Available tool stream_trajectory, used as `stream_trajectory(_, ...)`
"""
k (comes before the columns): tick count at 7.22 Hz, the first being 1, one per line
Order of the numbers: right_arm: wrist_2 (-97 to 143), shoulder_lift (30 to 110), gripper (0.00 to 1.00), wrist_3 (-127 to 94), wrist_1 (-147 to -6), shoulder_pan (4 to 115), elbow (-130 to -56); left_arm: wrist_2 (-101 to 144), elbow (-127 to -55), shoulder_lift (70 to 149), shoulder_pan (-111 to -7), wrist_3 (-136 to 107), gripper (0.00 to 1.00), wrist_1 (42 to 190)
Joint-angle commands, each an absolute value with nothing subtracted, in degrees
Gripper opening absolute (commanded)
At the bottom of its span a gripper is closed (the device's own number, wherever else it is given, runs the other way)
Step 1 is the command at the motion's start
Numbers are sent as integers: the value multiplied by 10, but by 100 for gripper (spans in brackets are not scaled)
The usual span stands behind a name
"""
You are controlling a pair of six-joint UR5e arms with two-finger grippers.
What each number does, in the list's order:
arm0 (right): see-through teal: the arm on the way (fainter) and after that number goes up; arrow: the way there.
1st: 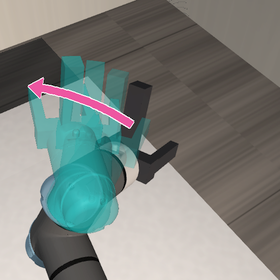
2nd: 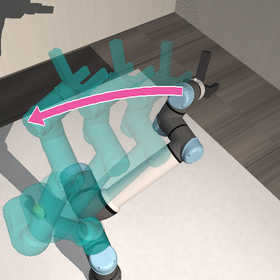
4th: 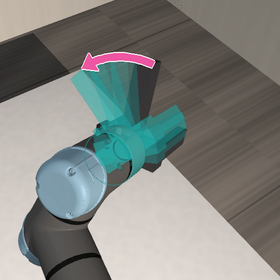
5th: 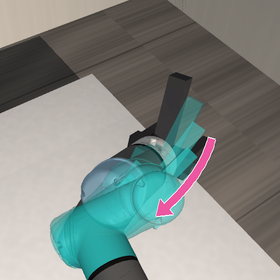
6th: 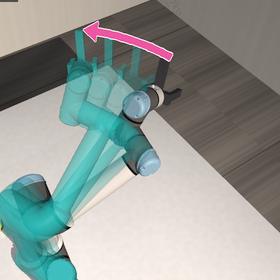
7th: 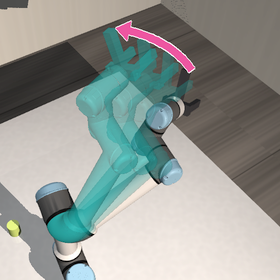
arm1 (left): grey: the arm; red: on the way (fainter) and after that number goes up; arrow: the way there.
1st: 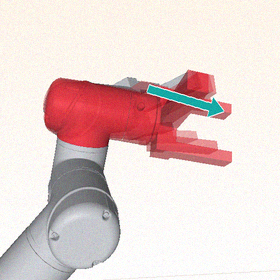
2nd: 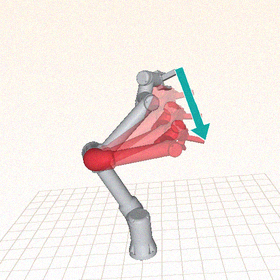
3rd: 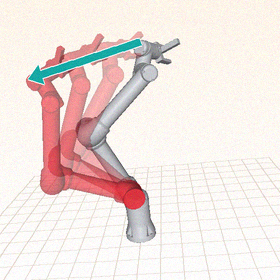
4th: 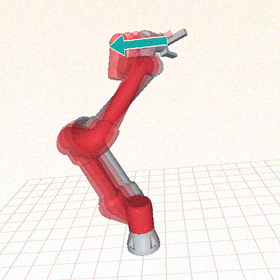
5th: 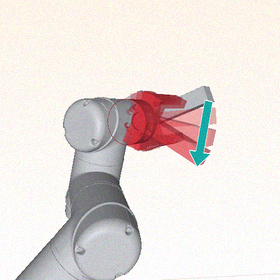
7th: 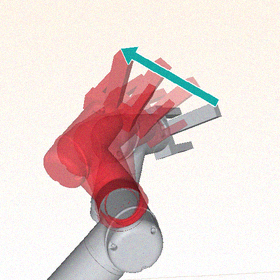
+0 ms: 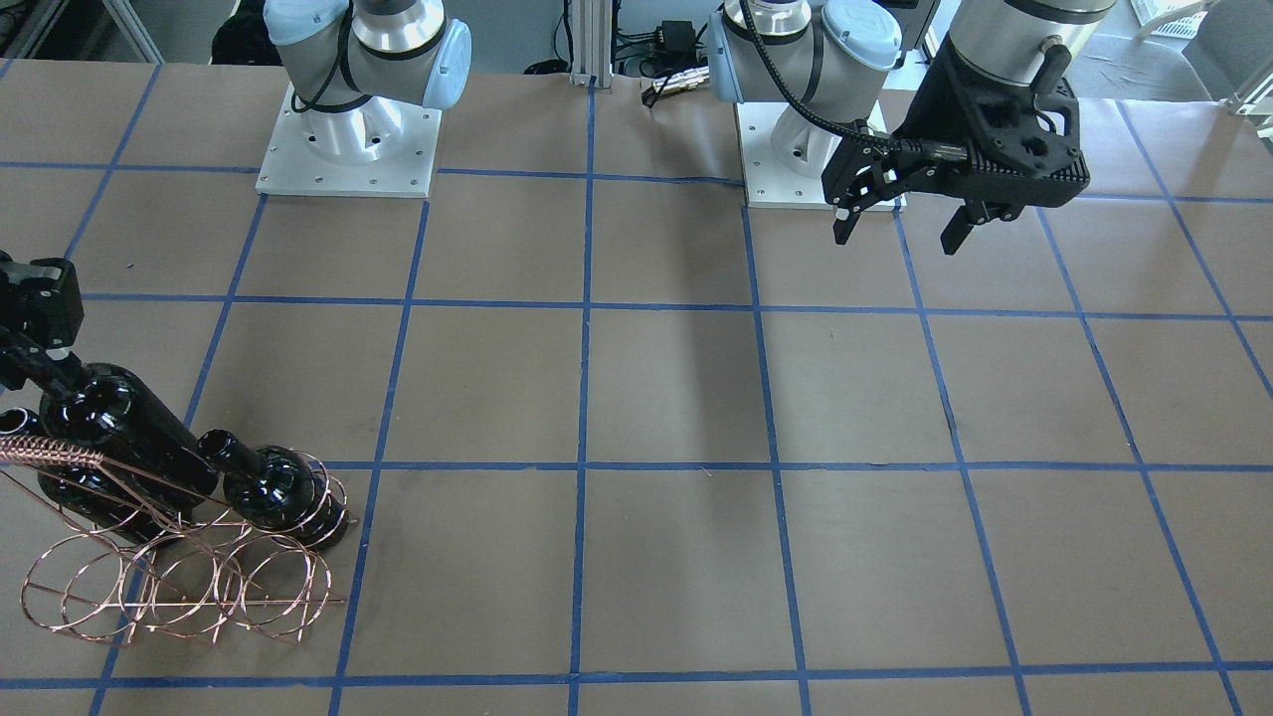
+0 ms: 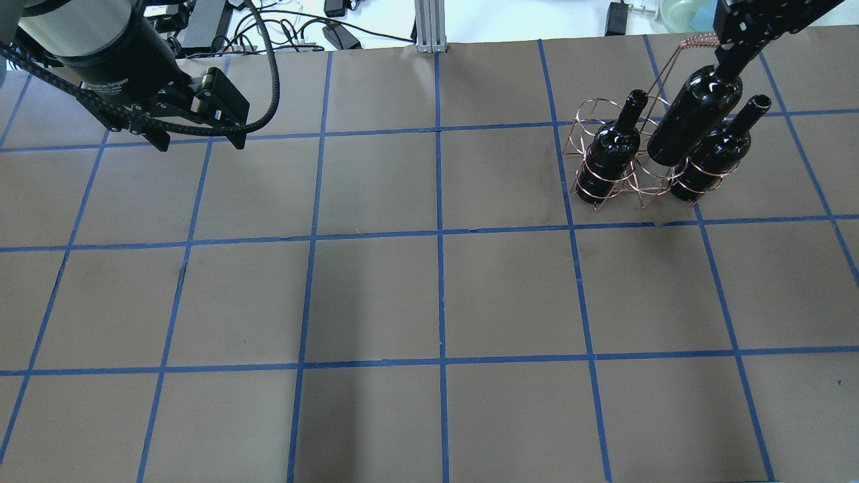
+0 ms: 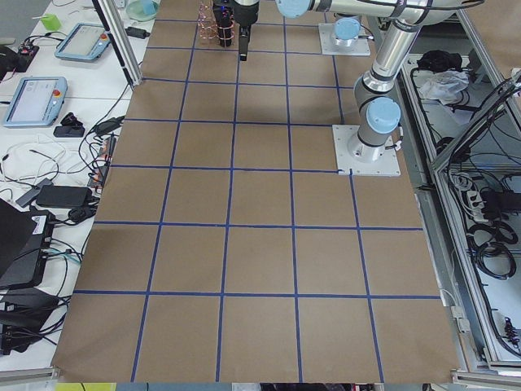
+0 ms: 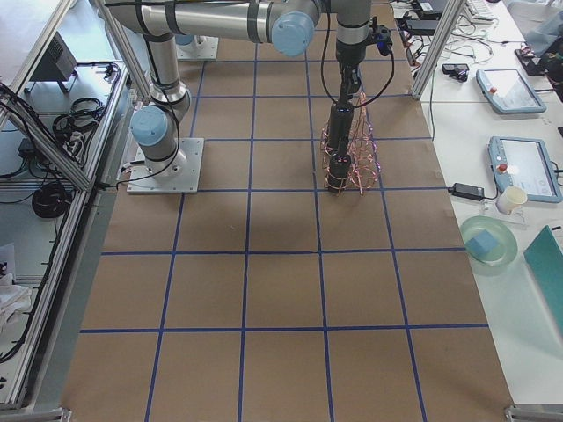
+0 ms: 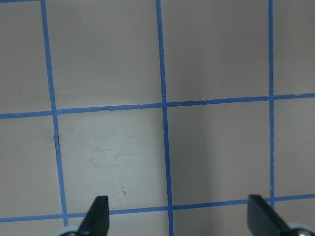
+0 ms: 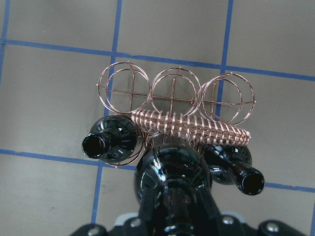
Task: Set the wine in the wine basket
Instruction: 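Lower the bottle into the empty slot beside the other bottles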
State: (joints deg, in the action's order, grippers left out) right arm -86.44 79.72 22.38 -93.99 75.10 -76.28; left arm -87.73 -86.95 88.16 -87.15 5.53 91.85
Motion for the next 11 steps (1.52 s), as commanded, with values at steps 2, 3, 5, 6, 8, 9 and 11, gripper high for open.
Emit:
stream_trajectory(2, -863, 788, 9, 230, -946, 749, -769, -878, -872, 882, -872, 59, 100, 918)
stream_trajectory(3, -863, 788, 9, 231, -947, 749, -771, -881, -873, 882, -874, 55, 100, 919)
stream_trajectory(5, -863, 780, 8, 237, -961, 749, -772, -880, -873, 882, -875, 54, 100, 920)
stream_trajectory(6, -863, 780, 8, 240, -962, 748, -776, -882, -873, 882, -875, 57, 100, 921)
stream_trajectory(8, -862, 780, 9, 242, -976, 748, -793, -882, -874, 881, -875, 53, 100, 921)
stream_trajectory(9, -862, 779, 9, 242, -979, 748, -805, -882, -877, 880, -875, 54, 100, 920)
stream_trajectory(11, -863, 775, 12, 239, -1004, 748, -837, -881, -882, 879, -875, 54, 100, 919)
